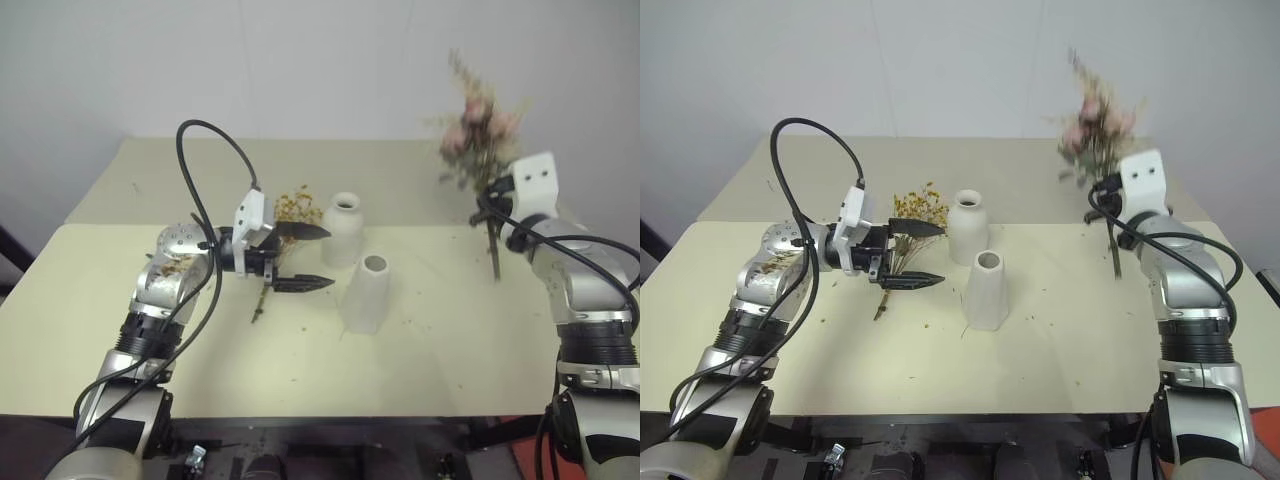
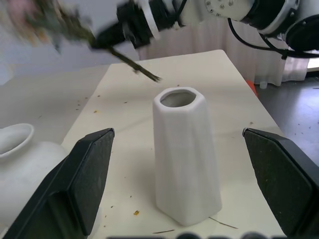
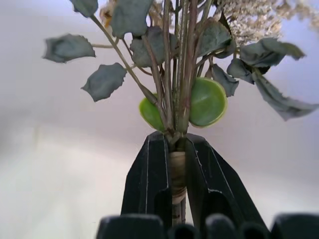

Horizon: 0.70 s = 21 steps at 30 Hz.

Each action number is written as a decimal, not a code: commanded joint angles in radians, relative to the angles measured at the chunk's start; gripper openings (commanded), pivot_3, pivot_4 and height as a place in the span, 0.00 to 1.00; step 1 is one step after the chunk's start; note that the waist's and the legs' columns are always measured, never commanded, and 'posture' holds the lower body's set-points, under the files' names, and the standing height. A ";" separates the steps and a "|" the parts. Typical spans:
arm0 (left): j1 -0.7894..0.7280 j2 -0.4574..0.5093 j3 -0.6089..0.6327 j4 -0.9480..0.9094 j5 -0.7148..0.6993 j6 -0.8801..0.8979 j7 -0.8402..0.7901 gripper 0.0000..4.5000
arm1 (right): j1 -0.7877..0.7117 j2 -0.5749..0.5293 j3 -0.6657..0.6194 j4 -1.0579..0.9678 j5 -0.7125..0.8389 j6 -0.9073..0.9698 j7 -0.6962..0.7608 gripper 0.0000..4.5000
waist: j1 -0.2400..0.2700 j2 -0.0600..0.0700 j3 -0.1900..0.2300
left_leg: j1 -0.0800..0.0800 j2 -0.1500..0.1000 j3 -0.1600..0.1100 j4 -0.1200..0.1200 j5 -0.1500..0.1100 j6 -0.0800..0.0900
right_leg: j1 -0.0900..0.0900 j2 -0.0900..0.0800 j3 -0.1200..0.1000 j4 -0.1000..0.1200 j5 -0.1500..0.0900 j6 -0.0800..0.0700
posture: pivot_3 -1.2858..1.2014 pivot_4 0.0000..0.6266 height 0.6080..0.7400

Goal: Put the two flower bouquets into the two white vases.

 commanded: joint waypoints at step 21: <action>0.100 0.130 0.172 -0.100 -0.079 0.105 0.107 1.00 | -0.506 0.290 -0.392 0.881 0.474 -0.509 0.714 0.05 | -0.025 0.004 0.003 | 0.003 0.000 0.000 -0.002 0.000 0.000 | 0.001 0.000 0.000 0.002 0.001 -0.001 | 0.52 0.24 1.00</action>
